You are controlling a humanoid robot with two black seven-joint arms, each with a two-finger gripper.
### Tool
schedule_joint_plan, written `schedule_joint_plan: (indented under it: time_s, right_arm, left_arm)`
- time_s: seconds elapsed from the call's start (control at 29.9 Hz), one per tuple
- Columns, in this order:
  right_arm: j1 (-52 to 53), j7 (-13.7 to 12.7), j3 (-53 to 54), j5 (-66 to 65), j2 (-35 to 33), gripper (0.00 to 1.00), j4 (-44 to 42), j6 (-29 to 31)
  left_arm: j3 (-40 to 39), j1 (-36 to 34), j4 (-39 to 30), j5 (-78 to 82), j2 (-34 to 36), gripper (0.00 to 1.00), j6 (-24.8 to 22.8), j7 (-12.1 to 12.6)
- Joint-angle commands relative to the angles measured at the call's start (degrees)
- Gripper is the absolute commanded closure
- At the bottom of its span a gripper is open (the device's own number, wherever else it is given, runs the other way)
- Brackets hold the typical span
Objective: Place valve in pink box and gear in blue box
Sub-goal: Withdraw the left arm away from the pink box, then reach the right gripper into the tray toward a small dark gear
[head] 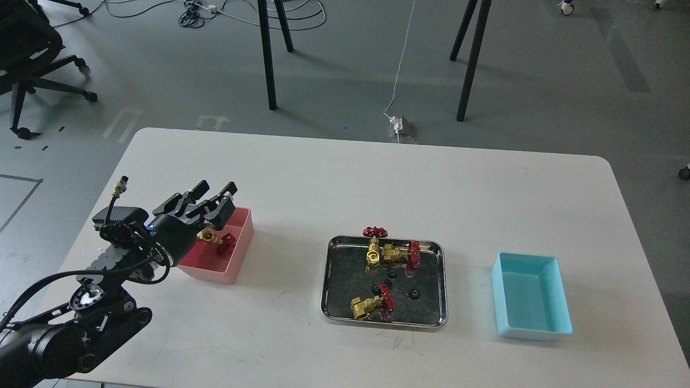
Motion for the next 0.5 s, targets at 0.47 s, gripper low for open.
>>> schedule_joint_plan:
  time_s: [0.47]
  right_arm:
    - [-9.7, 6.0, -13.5, -57.0, -7.5, 0.02, 42.8, 15.2]
  left_arm:
    - [-8.5, -36.0, 4.5, -57.6, 12.4, 0.00, -20.9, 3.4]
